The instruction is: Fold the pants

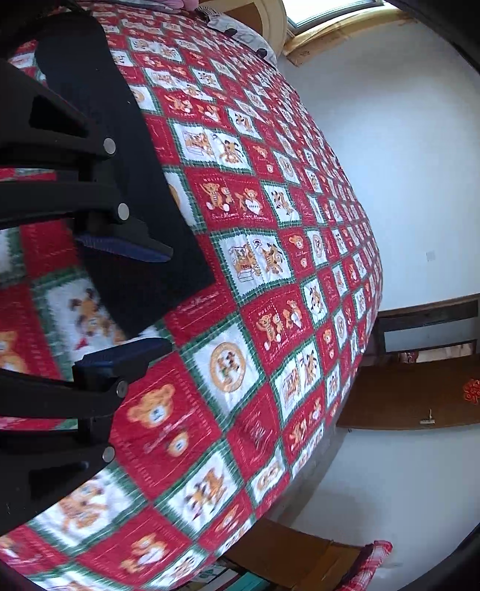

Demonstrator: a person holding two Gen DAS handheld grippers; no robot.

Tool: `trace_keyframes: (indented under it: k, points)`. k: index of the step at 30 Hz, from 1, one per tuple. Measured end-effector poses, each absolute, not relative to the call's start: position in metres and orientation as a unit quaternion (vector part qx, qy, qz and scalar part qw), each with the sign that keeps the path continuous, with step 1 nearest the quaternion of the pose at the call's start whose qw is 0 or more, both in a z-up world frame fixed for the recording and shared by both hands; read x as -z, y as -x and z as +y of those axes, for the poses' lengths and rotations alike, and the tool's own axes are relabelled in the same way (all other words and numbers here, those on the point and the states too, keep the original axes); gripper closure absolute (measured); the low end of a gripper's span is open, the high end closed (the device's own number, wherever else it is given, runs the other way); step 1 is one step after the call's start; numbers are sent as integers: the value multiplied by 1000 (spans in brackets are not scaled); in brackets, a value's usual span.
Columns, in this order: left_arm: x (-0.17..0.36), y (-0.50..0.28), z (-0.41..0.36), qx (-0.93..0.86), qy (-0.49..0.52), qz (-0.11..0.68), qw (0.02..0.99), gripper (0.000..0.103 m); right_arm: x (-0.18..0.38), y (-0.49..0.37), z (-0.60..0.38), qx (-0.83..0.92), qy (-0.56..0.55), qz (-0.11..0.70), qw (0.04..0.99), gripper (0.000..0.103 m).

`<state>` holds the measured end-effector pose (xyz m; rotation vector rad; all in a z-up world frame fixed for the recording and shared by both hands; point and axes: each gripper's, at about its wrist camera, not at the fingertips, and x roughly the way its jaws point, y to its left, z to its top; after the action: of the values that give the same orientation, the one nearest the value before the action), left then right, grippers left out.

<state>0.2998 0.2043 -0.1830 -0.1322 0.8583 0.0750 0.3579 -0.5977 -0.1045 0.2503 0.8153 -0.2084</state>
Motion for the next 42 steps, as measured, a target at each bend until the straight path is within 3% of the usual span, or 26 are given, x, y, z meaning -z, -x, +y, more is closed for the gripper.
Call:
trace_keyframes:
  k: [13,14,15,18,25,42]
  points:
    - [188,-299,205,-35,69,403,912,90,165,-462,-602,59,-126,478,867,58]
    - [189,-299,205,-35,69,402,912,90,167,-463,-599,59,-118,480,867,61]
    - [189,-299,204,-36,67,401,913,90,169,-463,-597,59,-114,480,868,77]
    - [188,-298,201,-41,61,399,914,90,167,-459,-601,47,-134,473,869,95]
    - [180,-294,206,-36,78,386,919,93,134,-431,-591,38,-109,432,894,96]
    - [118,-228,219,36,181,268,946,95,58,-316,-579,-18,-81,315,946,96]
